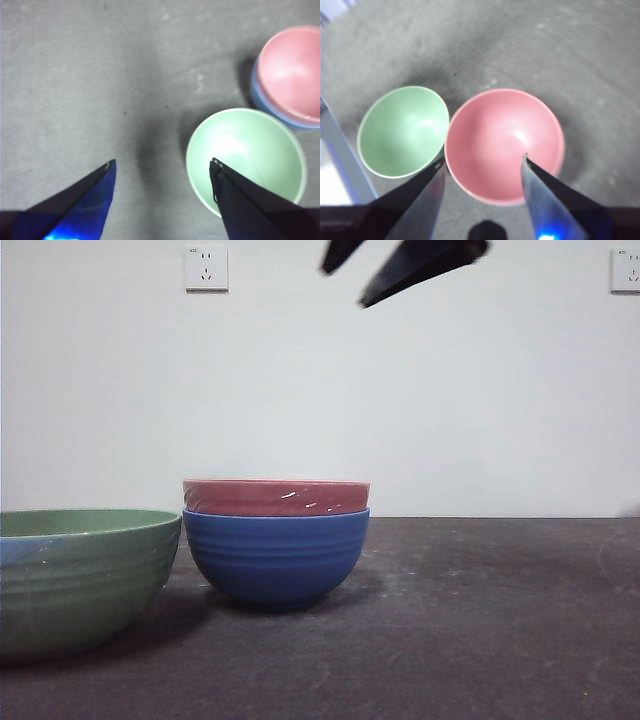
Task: Pick up the green bowl on the top,put the green bowl on the left,pick up the red bowl in the middle,put the red bowl on the right
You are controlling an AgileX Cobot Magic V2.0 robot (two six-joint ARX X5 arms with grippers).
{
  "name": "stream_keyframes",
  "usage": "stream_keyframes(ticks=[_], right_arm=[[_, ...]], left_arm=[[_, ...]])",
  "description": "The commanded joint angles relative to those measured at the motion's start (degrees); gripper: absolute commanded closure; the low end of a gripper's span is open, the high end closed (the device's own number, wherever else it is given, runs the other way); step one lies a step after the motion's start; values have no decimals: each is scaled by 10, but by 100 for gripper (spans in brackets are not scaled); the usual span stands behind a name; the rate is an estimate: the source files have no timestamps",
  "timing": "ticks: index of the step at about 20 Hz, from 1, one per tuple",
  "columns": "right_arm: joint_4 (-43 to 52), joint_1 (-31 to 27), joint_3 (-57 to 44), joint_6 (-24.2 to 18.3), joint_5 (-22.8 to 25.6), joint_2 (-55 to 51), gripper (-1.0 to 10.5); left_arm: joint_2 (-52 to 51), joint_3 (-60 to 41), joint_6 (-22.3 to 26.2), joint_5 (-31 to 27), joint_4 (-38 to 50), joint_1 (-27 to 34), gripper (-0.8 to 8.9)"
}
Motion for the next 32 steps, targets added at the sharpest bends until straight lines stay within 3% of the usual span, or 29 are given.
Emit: stream_keyframes(ticks=[1, 5, 14, 17, 20, 32], right_arm=[[0, 41, 5, -23, 30, 42, 696], [4, 85, 5, -39, 58, 111, 697], [10, 108, 5, -69, 54, 218, 722], [11, 109, 5, -79, 54, 220, 894], [12, 109, 5, -79, 55, 220, 957], [21, 116, 5, -83, 57, 187, 957]], left_arm=[[0, -1, 12, 9, 0, 7, 499], [0, -1, 12, 9, 0, 7, 499], [1, -1, 12, 9, -2, 7, 499], [1, -1, 13, 8, -1, 7, 499], [2, -1, 14, 8, 1, 7, 499], [4, -1, 14, 8, 6, 7, 499]])
